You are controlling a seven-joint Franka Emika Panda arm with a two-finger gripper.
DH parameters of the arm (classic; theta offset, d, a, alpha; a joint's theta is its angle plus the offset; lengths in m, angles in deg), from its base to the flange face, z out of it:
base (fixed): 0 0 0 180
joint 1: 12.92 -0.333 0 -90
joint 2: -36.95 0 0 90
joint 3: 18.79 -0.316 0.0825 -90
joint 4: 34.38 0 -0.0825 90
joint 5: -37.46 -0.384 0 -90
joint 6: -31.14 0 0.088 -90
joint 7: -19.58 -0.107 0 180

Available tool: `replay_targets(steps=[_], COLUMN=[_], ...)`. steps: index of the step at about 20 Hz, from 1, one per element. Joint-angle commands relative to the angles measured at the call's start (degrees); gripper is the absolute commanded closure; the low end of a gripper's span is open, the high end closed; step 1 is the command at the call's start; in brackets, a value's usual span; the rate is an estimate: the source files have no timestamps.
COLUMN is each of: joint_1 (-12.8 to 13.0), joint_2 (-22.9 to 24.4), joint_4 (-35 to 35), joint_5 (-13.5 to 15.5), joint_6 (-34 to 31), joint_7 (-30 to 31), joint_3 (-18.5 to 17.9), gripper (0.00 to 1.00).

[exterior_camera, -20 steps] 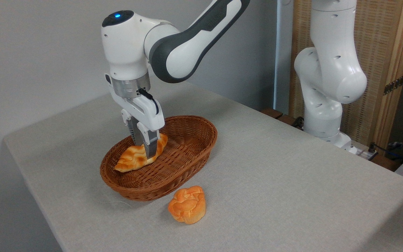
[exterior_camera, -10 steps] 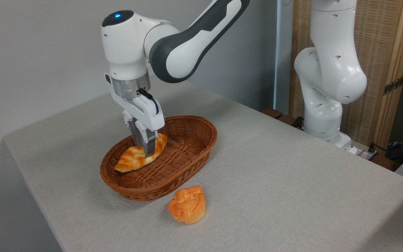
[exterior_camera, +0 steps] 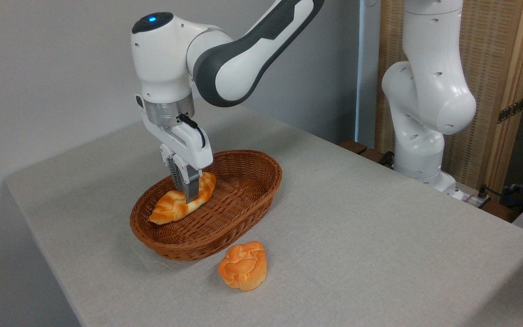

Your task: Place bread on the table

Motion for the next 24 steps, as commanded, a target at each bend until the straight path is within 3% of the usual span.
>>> replay_targets(steps=[1,18,24], joint_1=[0.1,-0.5,-0.5], joint_2=[0.7,2.2,3.8], joint_4=[-0.4,3.5,5.5], joint_5=[-0.9,-0.8,-0.8], joint_6=[0.6,-1.9,-4.5], joint_7=[-1.1,-1.0,-1.0], joint_3=[-0.9,-1.5,-4.7], gripper=[1.0,1.0,1.0])
